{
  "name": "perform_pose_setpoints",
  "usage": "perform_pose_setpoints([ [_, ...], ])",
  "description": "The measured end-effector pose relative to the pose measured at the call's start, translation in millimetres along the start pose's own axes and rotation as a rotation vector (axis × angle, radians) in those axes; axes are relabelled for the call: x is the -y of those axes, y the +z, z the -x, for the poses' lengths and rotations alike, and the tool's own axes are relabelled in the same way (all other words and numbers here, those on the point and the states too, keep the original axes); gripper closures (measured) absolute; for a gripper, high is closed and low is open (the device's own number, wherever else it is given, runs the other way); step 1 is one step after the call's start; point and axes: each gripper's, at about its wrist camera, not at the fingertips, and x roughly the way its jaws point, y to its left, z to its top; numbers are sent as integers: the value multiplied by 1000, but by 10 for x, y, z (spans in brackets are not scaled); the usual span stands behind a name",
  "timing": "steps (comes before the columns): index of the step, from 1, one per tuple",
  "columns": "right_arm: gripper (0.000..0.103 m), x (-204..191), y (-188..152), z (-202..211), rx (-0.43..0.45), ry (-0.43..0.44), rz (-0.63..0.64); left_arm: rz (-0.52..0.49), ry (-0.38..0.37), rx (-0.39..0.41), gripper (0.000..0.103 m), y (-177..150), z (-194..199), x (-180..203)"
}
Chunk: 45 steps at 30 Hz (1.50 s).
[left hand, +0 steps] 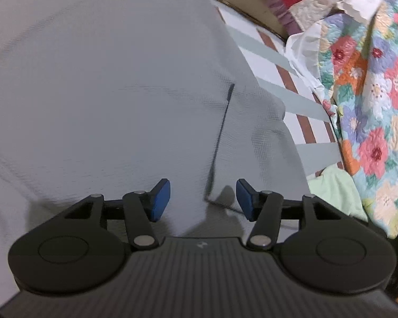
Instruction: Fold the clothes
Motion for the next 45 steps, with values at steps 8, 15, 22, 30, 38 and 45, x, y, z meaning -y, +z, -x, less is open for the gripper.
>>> perform_pose_setpoints([
  [8,69,231,-147,-43,72,69,-203,-305,215,136,88,-144,-288,570],
  [15,93,-38,-211,303,180,-65,6,-283,304,91,103,-155,81,437],
  [22,67,7,-253,193,45,-2,-66,-156,230,29,92,-160,110,206],
  [30,48,655,216,416,192,405,-495,-111,48,46,62,-148,-69,236],
  [38,49,929,984,-882,-59,247,-497,-209,78,79,75,-179,-169,386],
  [45,85,720,1299,-1227,5,218,-381,-104,60,42,103,-154,-122,185],
])
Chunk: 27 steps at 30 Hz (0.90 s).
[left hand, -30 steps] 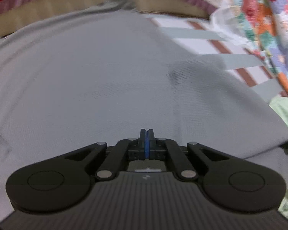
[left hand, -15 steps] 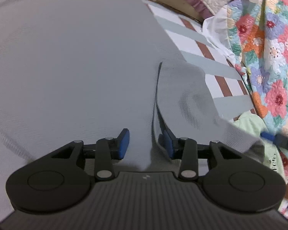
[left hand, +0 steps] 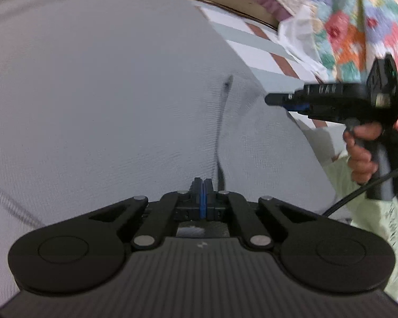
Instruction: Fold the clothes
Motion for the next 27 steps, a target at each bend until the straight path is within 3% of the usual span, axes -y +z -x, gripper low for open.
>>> perform_pose_setpoints([
  [3,87,-130,68,-59,8,-49,95,58,-24,-13,103,-5,-1,-95],
  [7,83,-282,69,-91,18,-93,230,31,20,-28,100,-11,14,-16],
  [9,79,-282,98,-104,15,-99,239,27,25,-56,89,-7,70,38],
  [11,71,-265,130,-106,2,-96,231,-8,46,-65,52,15,177,86],
  [12,69,-267,154,-76,3,-90,216,-41,78,-64,48,16,214,100],
  [16,56,-342,260,131,58,-29,149,-69,135,-33,49,59,407,28],
  [18,53,-445,325,208,84,7,151,-41,125,-10,49,108,533,-44],
  [21,52,-652,419,193,68,18,198,-5,117,47,49,199,780,-141],
  [27,50,-1179,872,-15,0,25,292,80,224,125,48,343,1353,-684],
])
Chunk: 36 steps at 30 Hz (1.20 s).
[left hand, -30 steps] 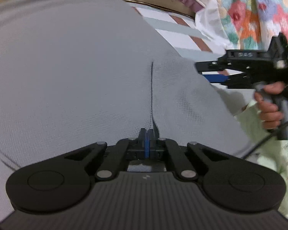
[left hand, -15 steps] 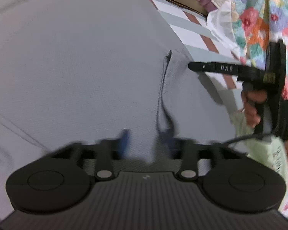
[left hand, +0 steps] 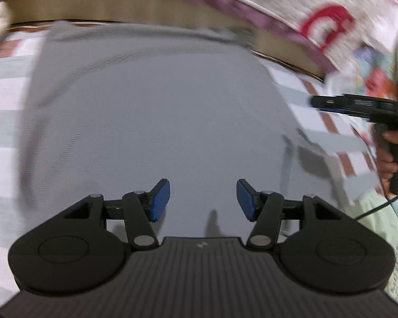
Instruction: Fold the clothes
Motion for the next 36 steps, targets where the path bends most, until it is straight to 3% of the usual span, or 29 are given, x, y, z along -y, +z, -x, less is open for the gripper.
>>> perform_pose_setpoints([
  [2,49,-78,228,-89,-30,18,-9,9,46,19,48,89,95,-273],
  [6,48,-123,619,-317,-99,75,-96,-7,209,64,47,362,161,-880],
  [8,48,-144,809,-489,-106,51,-69,-1,280,123,47,539,90,-1195],
  [10,49,-173,975,-680,-93,-8,31,7,415,218,47,766,-17,-1450],
  [12,84,-194,1091,-862,-72,-68,162,-6,504,281,47,995,-155,-1668],
  [13,102,-179,1125,-946,-67,-94,200,-13,499,281,47,1105,-242,-1748],
  [17,102,-6,1192,-1104,-3,-152,147,14,425,248,48,1430,-593,-1884],
  [19,93,92,1207,-1153,33,-166,111,14,405,283,47,1493,-700,-1895],
  [21,91,195,1187,-1220,62,-161,103,37,412,292,46,1538,-780,-1940],
  [22,82,249,1162,-1277,68,-167,102,49,384,281,46,1572,-838,-1985],
  [23,79,300,1135,-1341,70,-177,100,62,356,270,46,1607,-895,-2029],
  [27,76,311,1093,-1602,51,-235,206,24,317,244,46,1733,-1130,-2074],
  [31,62,311,1150,-1799,77,-306,266,-16,314,240,46,1859,-1355,-2083],
  [36,56,411,1276,-1986,81,-322,183,88,254,277,40,1936,-1447,-2193],
])
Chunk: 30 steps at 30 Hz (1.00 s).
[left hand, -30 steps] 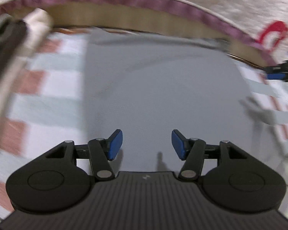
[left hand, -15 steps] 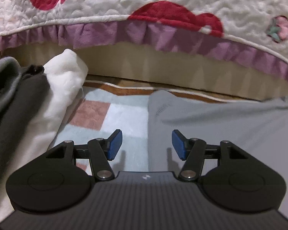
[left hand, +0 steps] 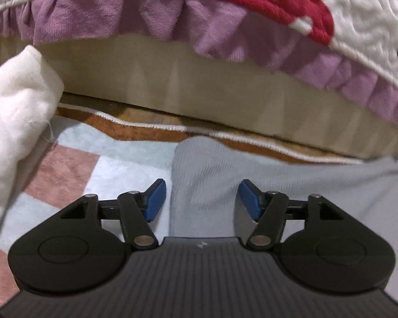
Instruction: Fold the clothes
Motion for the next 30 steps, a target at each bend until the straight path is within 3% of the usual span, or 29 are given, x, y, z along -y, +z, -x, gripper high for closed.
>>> perform_pose_setpoints([
  [3,57,-26,47,-70,5,10,-30,12,-11,11,40,-7,-17,37],
  [4,64,-59,65,-79,12,8,-14,-20,-4,7,43,-22,-13,88],
  [5,82,-93,94,-88,7,8,-2,-51,2,2,73,-36,-9,138],
  [6,98,-121,128,-93,-10,18,-4,-83,8,-2,93,-51,-5,189],
  [7,98,-143,150,-62,-8,32,-17,-118,16,-9,98,-63,3,243],
  [10,98,-212,150,149,37,35,4,-238,44,22,98,-70,224,458],
  [16,98,-153,2,998,135,55,-17,-141,-64,133,98,-212,1131,460],
  [20,98,-22,-419,1816,221,116,-91,-135,-120,163,98,-506,1961,381],
  [22,98,86,-668,2160,247,127,-106,-169,-185,171,98,-686,2448,347],
  [24,98,191,-855,2567,256,143,-106,-282,-281,184,98,-871,2939,369],
  [25,98,265,-933,2777,259,160,-105,-319,-296,174,98,-965,3149,428],
  [28,98,433,-1257,3327,229,188,-79,-277,-389,87,98,-1191,3630,374],
  [30,98,531,-1497,3575,197,205,-87,-251,-410,56,98,-1389,3877,314],
])
